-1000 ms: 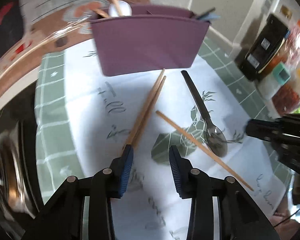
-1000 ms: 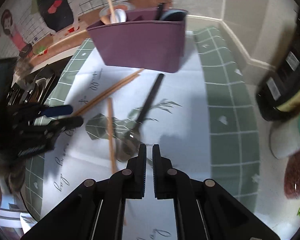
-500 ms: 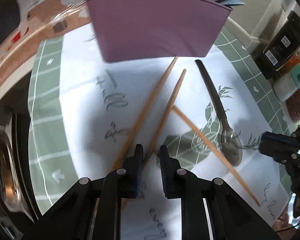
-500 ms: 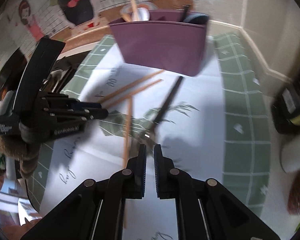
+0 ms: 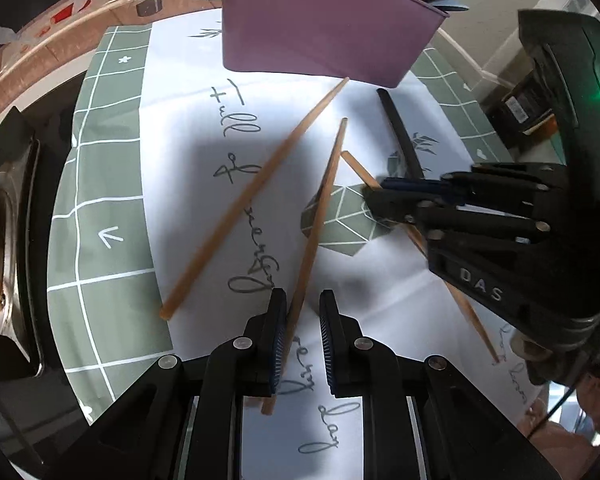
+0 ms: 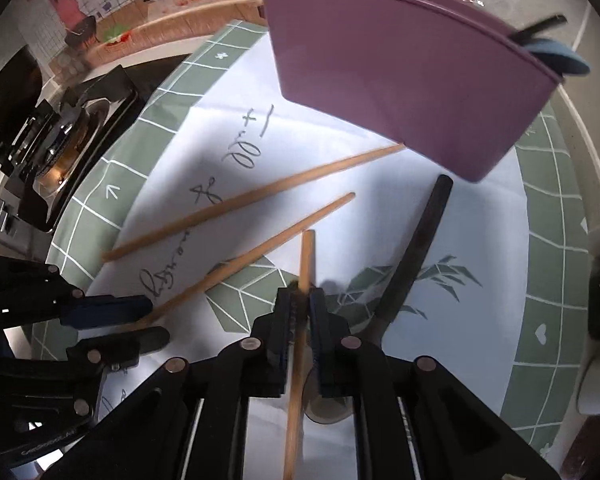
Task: Organize utensils
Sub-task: 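Grasp a wooden chopstick with the left gripper while the right gripper grasps another chopstick, then lift both held chopsticks up over the purple caddy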
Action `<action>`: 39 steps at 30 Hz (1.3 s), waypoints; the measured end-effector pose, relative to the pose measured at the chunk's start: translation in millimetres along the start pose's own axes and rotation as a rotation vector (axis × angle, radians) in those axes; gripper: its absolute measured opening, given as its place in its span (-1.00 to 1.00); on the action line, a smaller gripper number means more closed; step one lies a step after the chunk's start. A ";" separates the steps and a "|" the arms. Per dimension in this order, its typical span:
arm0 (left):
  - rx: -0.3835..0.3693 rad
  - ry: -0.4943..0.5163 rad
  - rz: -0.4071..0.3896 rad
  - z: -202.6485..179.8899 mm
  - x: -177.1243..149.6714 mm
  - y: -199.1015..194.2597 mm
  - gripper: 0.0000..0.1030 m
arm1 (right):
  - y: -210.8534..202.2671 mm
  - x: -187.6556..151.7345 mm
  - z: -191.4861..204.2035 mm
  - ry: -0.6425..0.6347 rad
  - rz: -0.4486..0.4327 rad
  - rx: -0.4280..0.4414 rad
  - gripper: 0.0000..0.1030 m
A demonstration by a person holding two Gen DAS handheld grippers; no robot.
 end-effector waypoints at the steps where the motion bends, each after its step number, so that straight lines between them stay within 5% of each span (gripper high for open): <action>1: -0.001 0.002 -0.001 -0.5 2.1 -0.1 -0.64 | 0.9 0.0 2.4 -0.016 0.009 -0.003 -0.69; 6: -0.015 0.046 0.002 2.0 19.6 2.3 -0.63 | -1.6 -7.5 5.1 -0.038 0.033 -0.005 -0.89; 23: 0.097 0.242 0.097 -45.0 88.0 32.3 -0.65 | -76.9 -55.0 -47.6 0.171 -0.134 0.039 -0.89; 30: 0.091 0.162 0.064 -44.8 80.6 29.3 -0.89 | -88.5 -63.1 -51.8 0.210 -0.168 0.041 -0.89; 39: -0.081 -0.173 -0.188 -12.7 26.4 -31.6 -0.89 | -96.3 -60.5 -33.1 0.146 -0.195 0.023 -0.89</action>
Point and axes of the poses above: each gripper's, at about its wrist camera, not at the fingertips, and y roughly the way its jaws point, z to its left, x to its top, the point moved 1 cm from there along y, roughly the way its jaws point, and after that the axes turned 10 degrees about x, right-handed, at the moved point
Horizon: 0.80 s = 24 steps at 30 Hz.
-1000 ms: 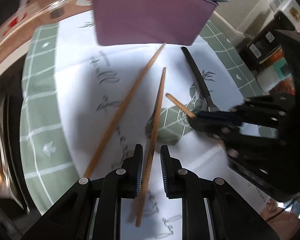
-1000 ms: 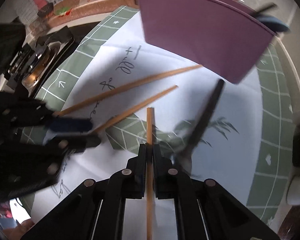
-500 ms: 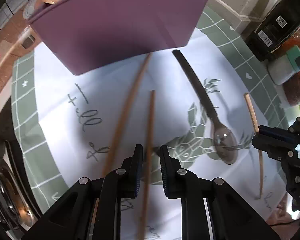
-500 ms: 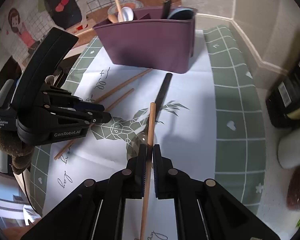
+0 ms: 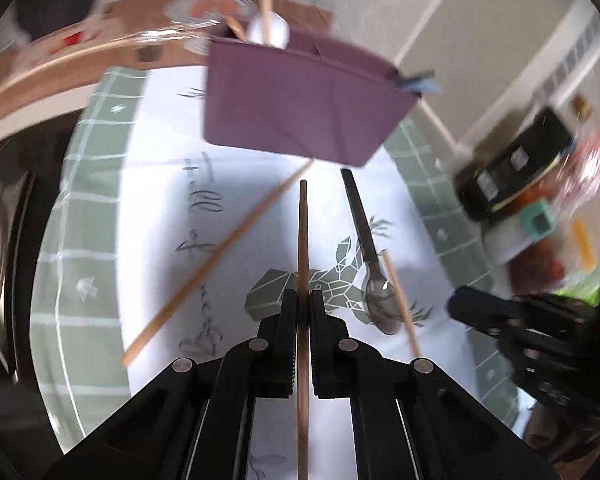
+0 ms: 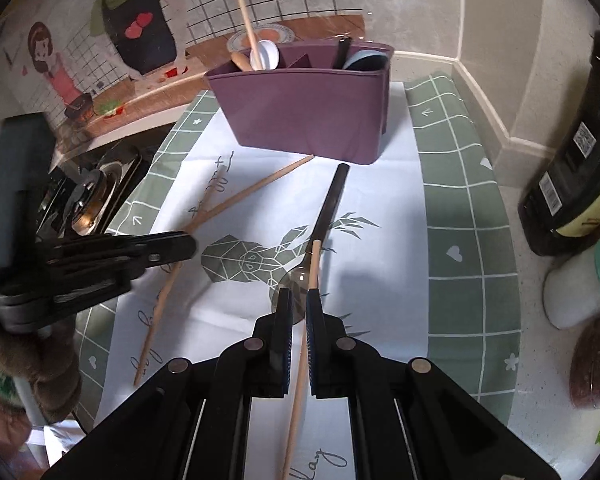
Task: Organize utensils
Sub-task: 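Lift both held chopsticks up over the purple caddy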
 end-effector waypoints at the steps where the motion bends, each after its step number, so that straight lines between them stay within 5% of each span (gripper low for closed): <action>1: -0.002 -0.021 -0.019 2.4 -4.0 -7.5 -0.89 | 2.2 1.2 -0.8 -0.010 0.005 -0.004 -0.88; 8: -0.019 -0.120 -0.161 26.9 -28.1 -64.5 -0.89 | 27.3 -5.3 -14.8 0.032 0.080 -0.031 -0.76; 19: -0.006 -0.116 -0.180 28.9 -46.0 -78.2 -0.89 | 62.7 2.1 -19.9 0.068 0.133 -0.057 -0.74; 24: -0.012 -0.112 -0.186 28.5 -46.0 -78.6 -0.89 | 47.6 -1.3 -5.6 0.025 0.097 -0.043 -0.89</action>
Point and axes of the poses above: each gripper's, at about its wrist camera, not at the fingertips, and y roughly the way its jaws point, z to its left, x to its top, the point moved 1 cm from there along y, roughly the way its jaws point, and after that the axes turned 10 degrees about x, right-handed, at the moved point
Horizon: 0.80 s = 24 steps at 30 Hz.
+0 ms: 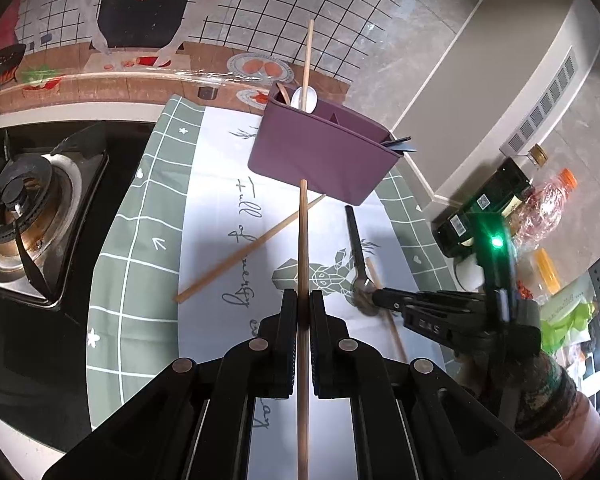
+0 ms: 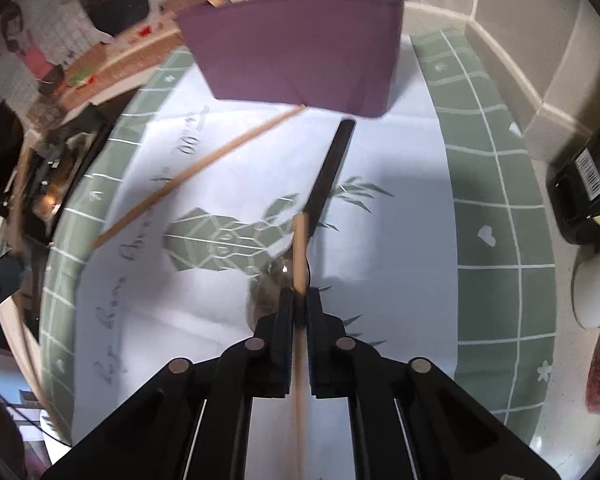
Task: Organize utensils
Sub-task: 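Lift both held chopsticks up over the purple caddy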
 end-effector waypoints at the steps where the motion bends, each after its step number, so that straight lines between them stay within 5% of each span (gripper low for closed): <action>1: -0.001 0.002 -0.004 -0.4 0.8 -0.2 -0.89 | -8.3 -1.8 4.7 -0.012 -0.024 0.005 -0.89; 10: -0.044 0.060 -0.092 -20.3 39.3 -22.3 -0.89 | -102.1 11.6 45.1 -0.094 -0.266 0.023 -0.90; 19: -0.068 0.189 -0.469 -74.2 151.7 -117.6 -0.89 | -245.3 87.5 86.1 -0.226 -0.615 -0.010 -0.89; 24: -0.059 0.213 -0.617 -100.5 197.5 -147.0 -0.89 | -299.3 129.2 101.4 -0.281 -0.778 -0.055 -0.89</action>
Point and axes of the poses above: each gripper's, at about its wrist camera, not at the fingertips, and y roughly the way its jaws point, z to its left, x to its top, the point moved 1 cm from there along y, roughly the way its jaws point, and after that the axes turned 10 degrees about x, right-handed, at the moved point
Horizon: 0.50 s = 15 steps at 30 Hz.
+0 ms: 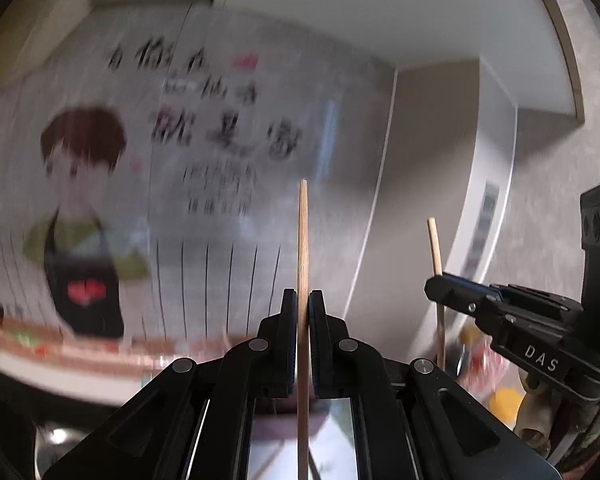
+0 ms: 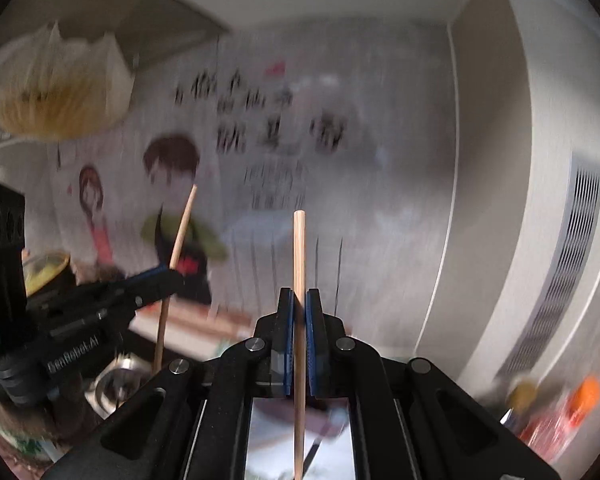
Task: Organize utensils
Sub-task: 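Lift both held chopsticks up over the purple caddy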
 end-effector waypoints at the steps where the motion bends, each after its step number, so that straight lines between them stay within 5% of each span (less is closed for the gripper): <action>1: 0.010 0.007 -0.026 -2.9 7.7 2.8 -0.89 | 0.9 10.3 -2.5 -0.003 -0.020 -0.003 -0.89; 7: 0.020 0.030 -0.058 -12.0 25.7 37.8 -0.89 | 17.1 36.9 -23.3 0.019 -0.083 -0.001 -0.89; 15: 0.020 0.008 0.002 -9.8 8.1 100.9 -0.89 | 68.7 18.3 -48.0 0.022 -0.008 0.011 -0.91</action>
Point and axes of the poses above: each gripper's, at about its wrist camera, not at the fingertips, and y roughly the way its jaws point, z to its left, x to its top, the point moved 1 cm from there along y, roughly the way its jaws point, and after that the axes turned 10 degrees about x, right-handed, at the moved point
